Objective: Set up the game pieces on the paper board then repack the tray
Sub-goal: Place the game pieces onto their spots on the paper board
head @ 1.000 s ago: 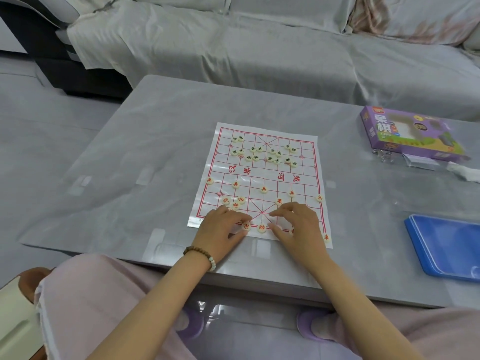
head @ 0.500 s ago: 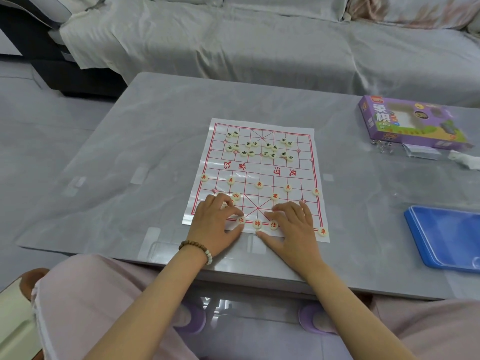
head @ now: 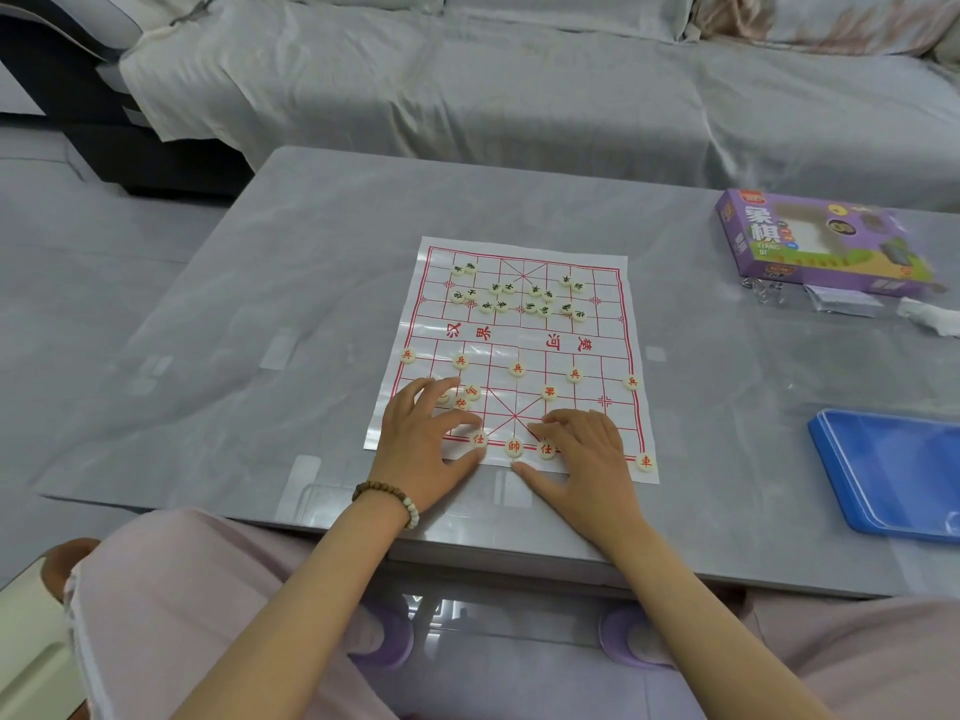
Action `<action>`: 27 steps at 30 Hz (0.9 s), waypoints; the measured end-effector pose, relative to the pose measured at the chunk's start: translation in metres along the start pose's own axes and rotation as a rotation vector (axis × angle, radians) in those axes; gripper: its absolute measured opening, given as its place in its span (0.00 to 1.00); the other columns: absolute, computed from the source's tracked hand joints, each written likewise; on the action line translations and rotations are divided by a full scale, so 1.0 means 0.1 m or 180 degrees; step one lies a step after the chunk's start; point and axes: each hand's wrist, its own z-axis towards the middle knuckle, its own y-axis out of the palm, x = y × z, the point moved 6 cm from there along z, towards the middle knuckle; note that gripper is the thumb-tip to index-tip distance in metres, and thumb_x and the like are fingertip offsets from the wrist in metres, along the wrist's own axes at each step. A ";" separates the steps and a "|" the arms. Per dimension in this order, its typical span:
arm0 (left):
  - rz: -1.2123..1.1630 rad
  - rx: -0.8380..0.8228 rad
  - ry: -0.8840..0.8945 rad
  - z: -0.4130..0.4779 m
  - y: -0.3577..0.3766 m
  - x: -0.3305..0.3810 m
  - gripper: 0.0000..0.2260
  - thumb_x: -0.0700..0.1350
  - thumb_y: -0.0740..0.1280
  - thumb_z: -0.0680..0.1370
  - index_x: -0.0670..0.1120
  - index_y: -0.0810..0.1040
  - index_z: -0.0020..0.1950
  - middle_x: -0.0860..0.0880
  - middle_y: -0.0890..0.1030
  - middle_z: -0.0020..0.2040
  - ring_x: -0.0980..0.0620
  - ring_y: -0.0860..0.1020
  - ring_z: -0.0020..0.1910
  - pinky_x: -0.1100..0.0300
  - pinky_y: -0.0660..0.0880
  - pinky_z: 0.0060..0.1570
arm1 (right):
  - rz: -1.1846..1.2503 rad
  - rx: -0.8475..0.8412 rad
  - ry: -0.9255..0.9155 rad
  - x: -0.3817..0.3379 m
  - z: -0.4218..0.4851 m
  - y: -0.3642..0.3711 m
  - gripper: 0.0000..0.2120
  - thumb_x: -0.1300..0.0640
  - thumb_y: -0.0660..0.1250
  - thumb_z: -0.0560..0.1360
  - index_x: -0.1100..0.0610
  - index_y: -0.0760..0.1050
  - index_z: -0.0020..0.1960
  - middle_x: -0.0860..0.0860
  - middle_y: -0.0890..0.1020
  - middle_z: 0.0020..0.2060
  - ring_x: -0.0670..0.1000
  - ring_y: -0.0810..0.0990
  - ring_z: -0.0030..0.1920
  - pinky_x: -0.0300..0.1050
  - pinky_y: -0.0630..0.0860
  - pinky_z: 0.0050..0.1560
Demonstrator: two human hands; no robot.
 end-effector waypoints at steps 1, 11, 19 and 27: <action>-0.0020 0.0012 -0.0025 0.01 -0.01 0.00 0.13 0.59 0.68 0.72 0.58 0.79 0.55 0.56 0.64 0.71 0.52 0.55 0.72 0.54 0.52 0.70 | 0.0003 0.0014 -0.0001 0.00 0.00 -0.01 0.23 0.35 0.59 0.70 0.50 0.78 0.55 0.47 0.78 0.54 0.50 0.73 0.56 0.47 0.68 0.61; -0.0010 -0.0059 -0.0058 0.00 0.02 0.00 0.10 0.58 0.67 0.72 0.58 0.79 0.52 0.56 0.64 0.71 0.53 0.54 0.72 0.55 0.51 0.70 | 0.0074 -0.0122 0.0066 -0.01 0.00 0.00 0.24 0.35 0.60 0.70 0.50 0.78 0.56 0.47 0.77 0.54 0.49 0.74 0.56 0.40 0.68 0.58; -0.0056 0.0041 -0.0054 0.00 -0.10 -0.01 0.15 0.59 0.68 0.71 0.57 0.78 0.55 0.56 0.66 0.70 0.53 0.57 0.71 0.55 0.52 0.70 | 0.0311 -0.0105 0.0257 0.01 0.21 -0.13 0.15 0.45 0.65 0.75 0.49 0.77 0.58 0.47 0.76 0.59 0.47 0.72 0.60 0.38 0.61 0.63; 0.0518 -0.0027 0.0302 -0.13 -0.18 -0.27 0.22 0.61 0.51 0.78 0.56 0.70 0.67 0.51 0.68 0.70 0.46 0.64 0.69 0.48 0.58 0.68 | -0.0178 -0.0850 0.0625 0.10 0.68 -0.06 0.16 0.51 0.60 0.78 0.51 0.74 0.65 0.47 0.75 0.61 0.48 0.75 0.57 0.38 0.71 0.55</action>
